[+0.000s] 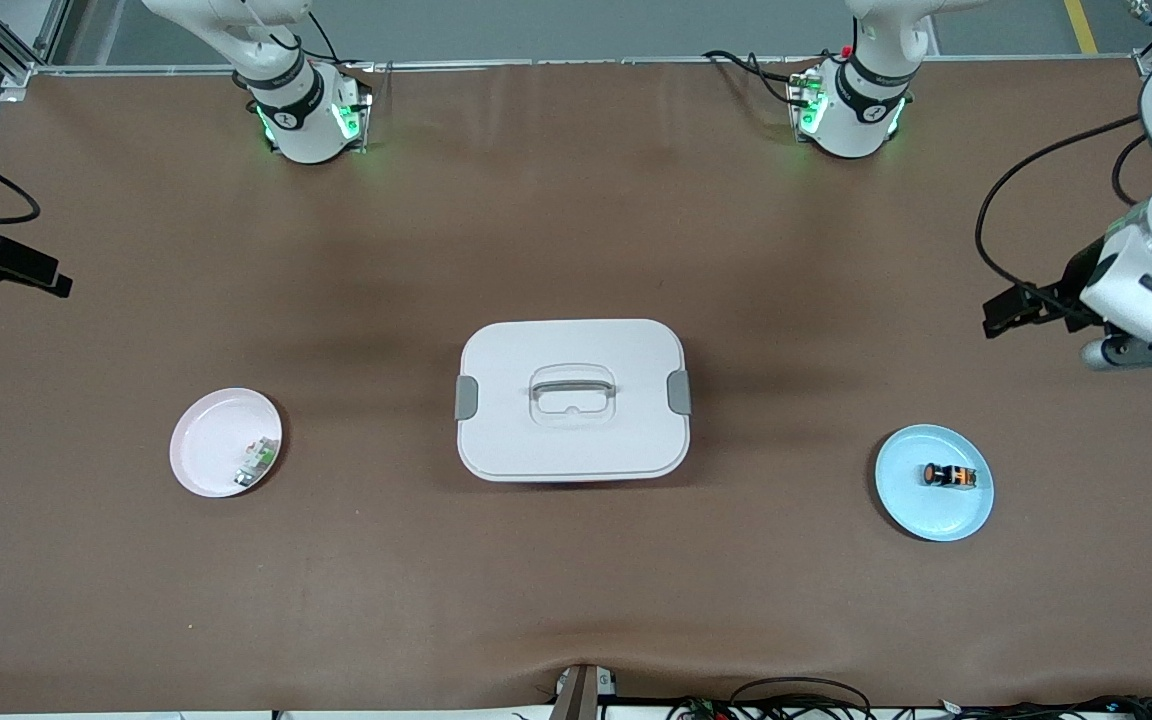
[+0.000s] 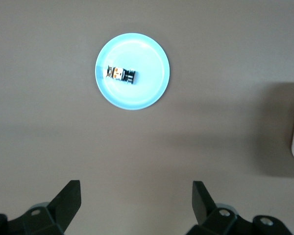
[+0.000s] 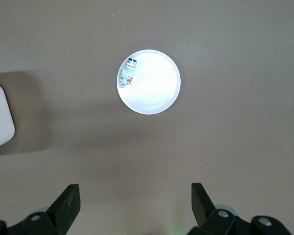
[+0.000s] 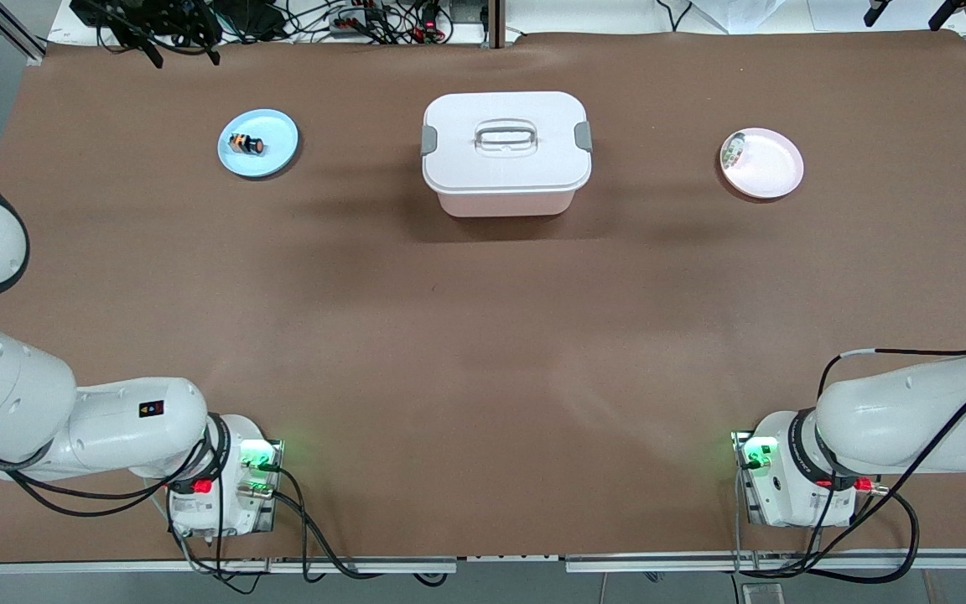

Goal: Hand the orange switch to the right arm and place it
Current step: 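Move the left gripper over the orange switch on the blue plate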

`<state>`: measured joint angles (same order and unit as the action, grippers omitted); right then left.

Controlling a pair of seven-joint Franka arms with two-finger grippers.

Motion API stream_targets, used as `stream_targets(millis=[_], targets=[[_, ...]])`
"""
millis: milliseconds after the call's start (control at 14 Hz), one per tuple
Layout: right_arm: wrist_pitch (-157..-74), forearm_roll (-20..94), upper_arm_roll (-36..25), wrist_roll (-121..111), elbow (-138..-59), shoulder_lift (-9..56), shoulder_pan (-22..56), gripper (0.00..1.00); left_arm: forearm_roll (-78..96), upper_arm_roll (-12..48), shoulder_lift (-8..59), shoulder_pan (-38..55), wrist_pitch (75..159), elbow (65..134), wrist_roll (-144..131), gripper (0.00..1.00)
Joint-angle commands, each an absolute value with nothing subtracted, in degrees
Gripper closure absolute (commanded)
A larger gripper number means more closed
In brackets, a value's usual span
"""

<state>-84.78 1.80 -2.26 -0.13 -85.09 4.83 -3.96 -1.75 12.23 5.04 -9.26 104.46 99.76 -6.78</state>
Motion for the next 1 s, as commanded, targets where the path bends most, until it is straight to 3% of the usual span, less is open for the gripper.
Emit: stream_targets(millis=[0,571,929], targets=[[-84.02,1.23,-1.41,-0.7,-83.67,5.36,-4.83,0.0,-2.64,12.3,7.19,-10.1,111.33,103.88,-6.24,0.0],[-84.02,1.14,-1.41,-0.62,-83.67,5.36,-4.83,0.0,-7.97,12.39,21.52,-11.43,124.69,103.71,-5.28,0.0],[-84.02,1.14,-1.49,-0.62,-83.58,5.36,-4.83,0.0,-10.2,12.48,26.88,-11.77,131.47,103.36,-2.21,0.0]])
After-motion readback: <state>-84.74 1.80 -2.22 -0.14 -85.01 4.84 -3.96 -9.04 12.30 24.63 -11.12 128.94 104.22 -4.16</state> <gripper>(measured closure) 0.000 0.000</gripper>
